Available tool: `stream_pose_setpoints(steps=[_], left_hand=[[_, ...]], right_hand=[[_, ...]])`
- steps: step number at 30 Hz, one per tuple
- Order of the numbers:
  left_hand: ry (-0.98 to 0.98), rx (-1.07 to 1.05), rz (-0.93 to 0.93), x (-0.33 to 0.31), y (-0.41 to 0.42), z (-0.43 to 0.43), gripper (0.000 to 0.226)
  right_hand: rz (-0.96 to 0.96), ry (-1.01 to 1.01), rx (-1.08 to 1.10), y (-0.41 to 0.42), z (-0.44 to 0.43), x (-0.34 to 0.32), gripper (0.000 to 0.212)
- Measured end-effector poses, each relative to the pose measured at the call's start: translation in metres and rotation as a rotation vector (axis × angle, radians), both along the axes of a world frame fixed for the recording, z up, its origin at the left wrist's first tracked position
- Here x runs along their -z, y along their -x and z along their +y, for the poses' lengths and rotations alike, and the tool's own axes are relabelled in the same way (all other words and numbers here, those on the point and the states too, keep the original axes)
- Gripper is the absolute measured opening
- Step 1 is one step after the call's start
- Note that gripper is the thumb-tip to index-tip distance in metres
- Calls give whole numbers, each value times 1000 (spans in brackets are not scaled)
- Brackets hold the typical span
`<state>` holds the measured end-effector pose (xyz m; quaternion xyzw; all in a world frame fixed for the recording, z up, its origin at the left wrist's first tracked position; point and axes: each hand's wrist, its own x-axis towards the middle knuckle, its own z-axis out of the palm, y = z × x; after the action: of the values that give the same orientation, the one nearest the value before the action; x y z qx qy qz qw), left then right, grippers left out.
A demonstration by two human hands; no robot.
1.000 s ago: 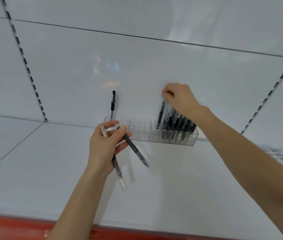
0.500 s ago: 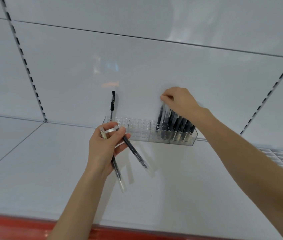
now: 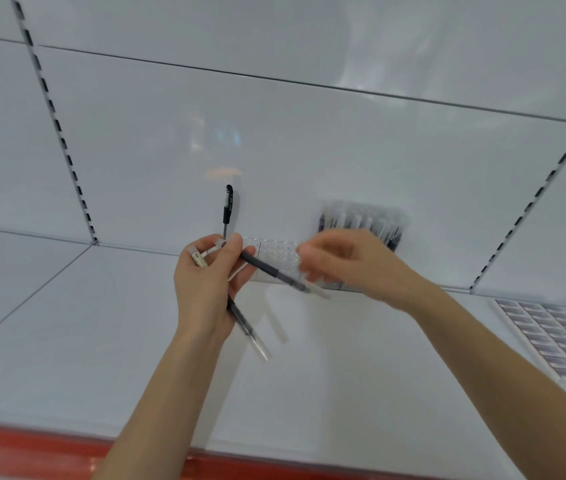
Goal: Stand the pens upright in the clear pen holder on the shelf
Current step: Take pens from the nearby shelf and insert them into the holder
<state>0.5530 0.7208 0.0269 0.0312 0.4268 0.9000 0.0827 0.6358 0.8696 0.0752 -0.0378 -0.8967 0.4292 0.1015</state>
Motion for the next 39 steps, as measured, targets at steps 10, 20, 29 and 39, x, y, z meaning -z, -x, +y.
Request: stream_pose_setpoints(steps=[10,20,29,39], left_hand=[[189,43,92,0,-6,4,15],[226,119,-75,4,-3,-2,24],[203,106,-34,8,1,-6,16],[231,37,49,14,4,-6,15]], right_hand=[[242,360,205,-8,12,3,10],[396,-188,414,41,63,-16,34],[227,-430,335,51,68,-27,31],[341,-432,303,60,68,-23,27]])
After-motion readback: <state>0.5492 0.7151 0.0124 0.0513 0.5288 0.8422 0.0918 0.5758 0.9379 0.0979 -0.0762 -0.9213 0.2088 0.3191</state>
